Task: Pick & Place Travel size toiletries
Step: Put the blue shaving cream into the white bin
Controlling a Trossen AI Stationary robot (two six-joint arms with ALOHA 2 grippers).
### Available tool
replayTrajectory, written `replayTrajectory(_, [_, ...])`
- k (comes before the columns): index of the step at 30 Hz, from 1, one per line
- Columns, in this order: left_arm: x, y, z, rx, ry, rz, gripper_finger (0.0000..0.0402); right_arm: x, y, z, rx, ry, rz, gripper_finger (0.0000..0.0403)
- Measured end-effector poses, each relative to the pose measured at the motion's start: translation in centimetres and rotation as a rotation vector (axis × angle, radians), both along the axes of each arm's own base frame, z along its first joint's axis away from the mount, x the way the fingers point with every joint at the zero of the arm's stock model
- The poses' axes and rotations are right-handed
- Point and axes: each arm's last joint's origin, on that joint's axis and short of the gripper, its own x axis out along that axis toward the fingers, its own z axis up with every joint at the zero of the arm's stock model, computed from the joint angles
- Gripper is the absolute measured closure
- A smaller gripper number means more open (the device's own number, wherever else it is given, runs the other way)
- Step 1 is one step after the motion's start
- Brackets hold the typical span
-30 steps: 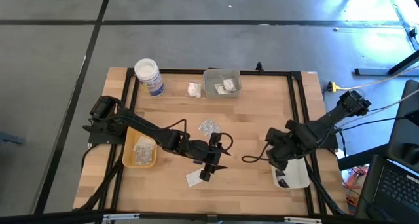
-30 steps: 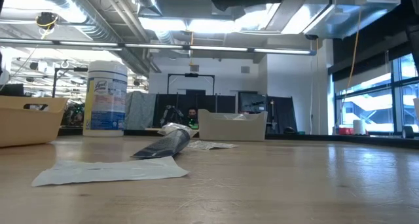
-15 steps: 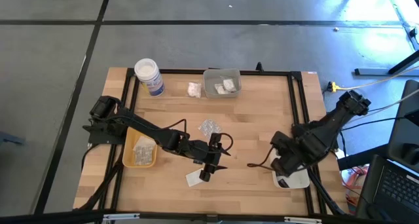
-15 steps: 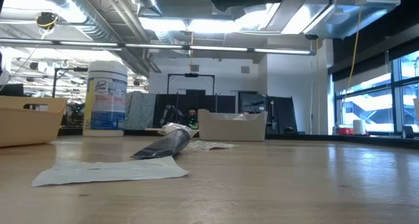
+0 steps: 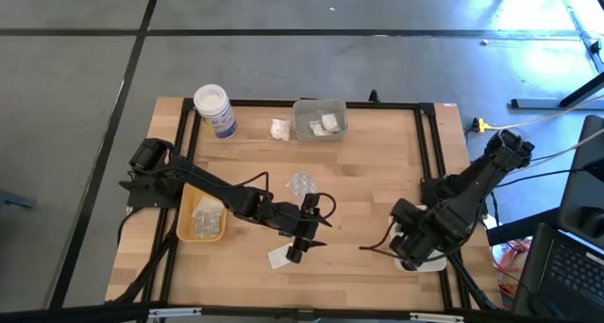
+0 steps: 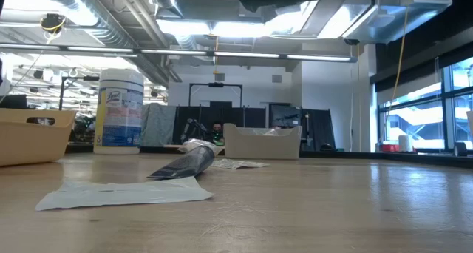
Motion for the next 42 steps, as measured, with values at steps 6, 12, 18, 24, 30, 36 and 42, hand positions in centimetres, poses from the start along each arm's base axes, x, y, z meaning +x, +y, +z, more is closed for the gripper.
replayTrajectory(6, [0.0, -0.1, 0.0, 0.000, 0.000, -0.001, 0.0167, 0.0, 0.1, -1.6, 0.021, 0.009, 0.014, 0.0403])
replayTrajectory(12, [-0.1, -0.2, 0.0, 0.000, 0.000, -0.005, 0.0168, -0.1, 0.4, -2.6, 0.037, 0.002, 0.006, 0.0403])
replayTrajectory(18, [-0.1, -0.2, 0.0, 0.005, -0.001, -0.008, 0.0167, -0.6, 0.8, -3.8, 0.046, -0.010, -0.003, 0.0403])
replayTrajectory(24, [-0.1, -0.2, 0.0, 0.001, -0.001, -0.005, 0.0168, -1.3, 1.2, -4.3, 0.043, -0.015, -0.034, 0.0403])
replayTrajectory(30, [-0.1, -0.2, 0.0, 0.001, -0.001, -0.006, 0.0167, -1.7, 1.5, -5.0, 0.052, -0.029, -0.041, 0.0403])
replayTrajectory(36, [-0.1, -0.2, 0.0, 0.001, -0.001, -0.006, 0.0168, -1.6, 1.6, -5.1, 0.058, -0.052, -0.039, 0.0403])
replayTrajectory(42, [-0.1, -0.2, 0.0, 0.001, -0.001, -0.005, 0.0168, -1.6, 1.6, -5.2, 0.053, -0.046, -0.040, 0.0400])
